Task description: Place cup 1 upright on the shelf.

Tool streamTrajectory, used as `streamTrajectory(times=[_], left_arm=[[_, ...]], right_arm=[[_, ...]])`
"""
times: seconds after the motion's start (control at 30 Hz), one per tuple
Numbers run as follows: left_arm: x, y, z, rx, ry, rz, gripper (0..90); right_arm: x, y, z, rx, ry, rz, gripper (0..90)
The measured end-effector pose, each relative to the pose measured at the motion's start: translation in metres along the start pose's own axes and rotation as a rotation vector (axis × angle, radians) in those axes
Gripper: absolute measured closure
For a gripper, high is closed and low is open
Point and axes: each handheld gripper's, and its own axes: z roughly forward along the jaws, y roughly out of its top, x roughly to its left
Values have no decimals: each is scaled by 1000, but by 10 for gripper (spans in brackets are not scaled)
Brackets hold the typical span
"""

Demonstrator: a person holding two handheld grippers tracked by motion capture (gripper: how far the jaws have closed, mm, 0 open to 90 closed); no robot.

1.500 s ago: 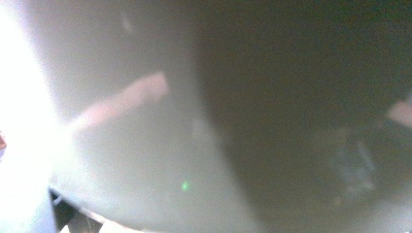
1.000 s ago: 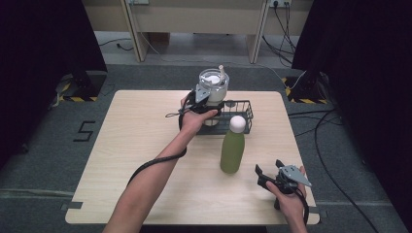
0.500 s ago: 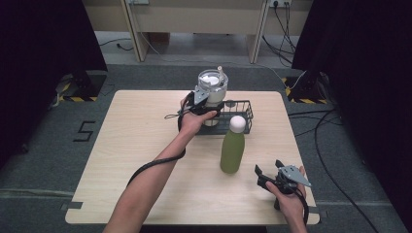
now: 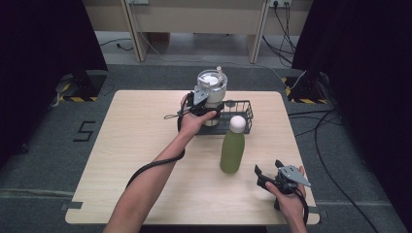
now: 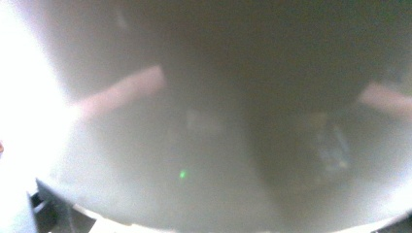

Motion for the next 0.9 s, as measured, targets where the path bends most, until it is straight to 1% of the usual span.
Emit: streamTrajectory(times=[0.2,0.33,0.47,0.57,0.6,0.63,0.73,0.83,0.9], left_arm=[[-1,1,-6,-11,12,20,13],[0,2,-10,-11,10,19,12],[1,3,-17,-16,17,20,10],[2,3,-22,-15,21,40,11],[2,3,-24,-14,22,48,11],[2,2,-27,-10,23,57,11],[2,2,-31,-13,17,57,6],[3,1,-36,-14,15,59,6],[4,0,-40,-14,9,60,21]], right_arm=[[0,0,0,-1,0,-1,149],[0,1,-1,-3,-4,-1,149],[0,1,0,-2,-5,-1,148],[0,2,-1,-4,-6,2,148],[-1,2,-1,-8,-8,-8,148],[-1,2,-1,-6,-9,-6,149],[-2,2,-1,-6,-11,-9,148],[-1,2,-1,-6,-12,-1,149],[-2,2,-1,-6,-13,0,149]])
